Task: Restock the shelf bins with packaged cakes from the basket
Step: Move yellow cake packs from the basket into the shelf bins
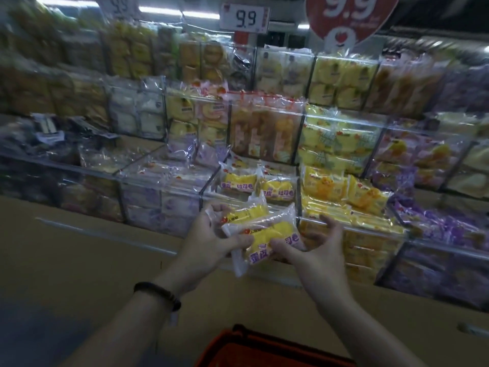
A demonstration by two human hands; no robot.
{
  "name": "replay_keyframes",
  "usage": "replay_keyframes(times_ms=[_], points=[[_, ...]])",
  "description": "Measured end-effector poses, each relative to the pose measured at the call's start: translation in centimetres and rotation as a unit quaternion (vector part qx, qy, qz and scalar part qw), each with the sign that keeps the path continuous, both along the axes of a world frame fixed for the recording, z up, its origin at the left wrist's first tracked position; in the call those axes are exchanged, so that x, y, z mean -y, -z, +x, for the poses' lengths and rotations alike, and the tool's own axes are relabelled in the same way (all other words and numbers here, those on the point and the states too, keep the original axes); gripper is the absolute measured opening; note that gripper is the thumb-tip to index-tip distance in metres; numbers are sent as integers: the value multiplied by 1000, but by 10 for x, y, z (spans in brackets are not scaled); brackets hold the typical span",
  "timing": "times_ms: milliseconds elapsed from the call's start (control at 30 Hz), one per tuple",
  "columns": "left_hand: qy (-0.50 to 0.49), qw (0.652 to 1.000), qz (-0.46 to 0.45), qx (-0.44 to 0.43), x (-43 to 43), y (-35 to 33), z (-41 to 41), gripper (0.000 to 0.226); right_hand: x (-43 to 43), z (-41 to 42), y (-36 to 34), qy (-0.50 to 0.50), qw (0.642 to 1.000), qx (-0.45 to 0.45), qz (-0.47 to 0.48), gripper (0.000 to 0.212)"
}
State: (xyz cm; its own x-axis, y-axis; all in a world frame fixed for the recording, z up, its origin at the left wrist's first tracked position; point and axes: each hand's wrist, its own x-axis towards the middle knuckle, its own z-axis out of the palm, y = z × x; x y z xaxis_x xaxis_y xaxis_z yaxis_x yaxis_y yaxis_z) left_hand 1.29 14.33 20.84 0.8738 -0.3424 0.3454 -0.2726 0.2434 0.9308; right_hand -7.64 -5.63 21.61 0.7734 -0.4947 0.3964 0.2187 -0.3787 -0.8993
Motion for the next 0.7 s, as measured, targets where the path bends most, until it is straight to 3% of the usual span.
replay_keyframes(times_ms=[67, 133, 200, 300, 433, 600, 700], points=[[-17, 999, 24, 44, -2, -20, 16, 57, 10, 9, -18, 14, 979, 40, -201, 103], [-19, 996, 46, 76, -1, -42, 28, 59, 18, 22, -37, 21, 923, 72, -376, 80], [-14, 992, 59, 112, 1, -62, 40, 61, 19, 34, -56, 21, 874, 64, -482, 62], [-32, 984, 79, 159, 8, -92, 61, 56, 19, 55, -83, 0, 855, -1, -518, 63], [-14, 981, 92, 170, 17, -124, 93, 48, 25, 88, -109, 52, 819, 40, -570, 45], [-115, 964, 126, 202, 17, -115, 155, 36, 40, 126, -115, 115, 771, 17, -627, 50], [-136, 959, 155, 193, 22, -91, 182, 29, 48, 145, -102, 124, 781, 7, -612, 53]])
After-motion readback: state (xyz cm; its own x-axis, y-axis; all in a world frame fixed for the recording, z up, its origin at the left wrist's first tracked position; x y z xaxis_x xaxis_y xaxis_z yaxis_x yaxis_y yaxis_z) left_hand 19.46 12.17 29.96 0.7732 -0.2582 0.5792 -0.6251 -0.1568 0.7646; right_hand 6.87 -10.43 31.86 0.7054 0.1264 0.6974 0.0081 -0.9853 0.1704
